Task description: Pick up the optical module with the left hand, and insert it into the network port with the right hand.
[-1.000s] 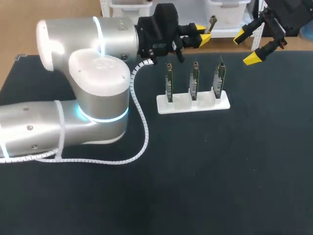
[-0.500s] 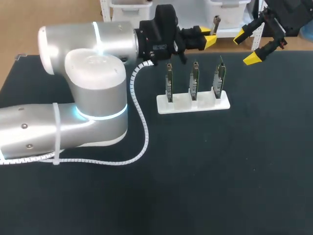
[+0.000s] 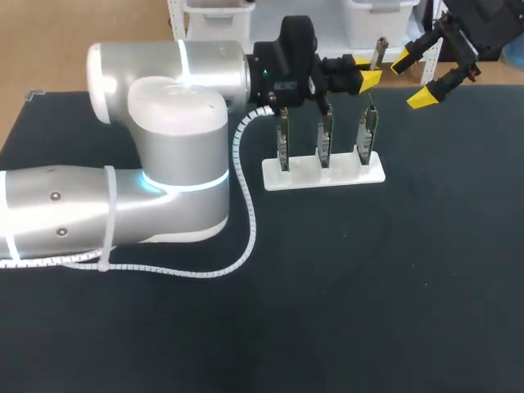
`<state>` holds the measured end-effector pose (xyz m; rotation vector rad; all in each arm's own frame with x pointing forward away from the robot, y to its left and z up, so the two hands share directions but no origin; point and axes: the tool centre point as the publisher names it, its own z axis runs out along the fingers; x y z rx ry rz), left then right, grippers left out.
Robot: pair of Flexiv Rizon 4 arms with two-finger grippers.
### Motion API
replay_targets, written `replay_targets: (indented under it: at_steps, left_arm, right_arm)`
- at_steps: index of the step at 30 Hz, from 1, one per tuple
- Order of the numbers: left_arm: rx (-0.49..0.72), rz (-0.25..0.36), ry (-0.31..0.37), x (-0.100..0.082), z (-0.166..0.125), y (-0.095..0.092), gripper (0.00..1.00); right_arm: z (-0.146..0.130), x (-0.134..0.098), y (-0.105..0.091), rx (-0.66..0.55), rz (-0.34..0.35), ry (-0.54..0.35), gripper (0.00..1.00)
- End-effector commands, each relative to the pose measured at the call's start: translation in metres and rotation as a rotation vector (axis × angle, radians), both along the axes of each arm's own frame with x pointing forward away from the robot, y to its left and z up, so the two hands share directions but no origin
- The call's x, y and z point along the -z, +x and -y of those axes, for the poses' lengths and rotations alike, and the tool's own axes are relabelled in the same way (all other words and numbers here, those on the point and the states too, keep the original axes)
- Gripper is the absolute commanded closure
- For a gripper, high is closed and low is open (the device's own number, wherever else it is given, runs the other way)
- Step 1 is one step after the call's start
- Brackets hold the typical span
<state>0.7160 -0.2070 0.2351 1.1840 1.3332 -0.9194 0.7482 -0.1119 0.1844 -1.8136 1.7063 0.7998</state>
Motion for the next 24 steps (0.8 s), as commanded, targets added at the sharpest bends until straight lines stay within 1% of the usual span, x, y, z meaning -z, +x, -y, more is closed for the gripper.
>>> replay_targets:
  at_steps: [1, 6, 10, 17, 24]
  left_arm:
    - [-0.022, 0.014, -0.042, 0.009, 0.002, -0.004, 1.00]
    - [0.002, -0.007, -0.022, 0.011, 0.005, -0.002, 1.00]
    - [0.026, -0.021, -0.030, 0.017, 0.011, 0.002, 1.00]
    - [0.043, -0.016, -0.032, 0.024, 0.015, 0.017, 1.00]
    - [0.066, -0.008, -0.033, 0.024, 0.019, 0.028, 1.00]
  right_arm:
    - [0.000, 0.000, -0.002, 0.004, 0.003, -0.001, 0.00]
    - [0.000, 0.000, -0.002, 0.004, 0.003, -0.001, 0.00]
    - [0.000, 0.000, -0.002, 0.004, 0.003, -0.001, 0.00]
    - [0.000, 0.000, -0.002, 0.004, 0.003, -0.001, 0.00]
    - [0.000, 0.000, -0.002, 0.004, 0.003, -0.001, 0.00]
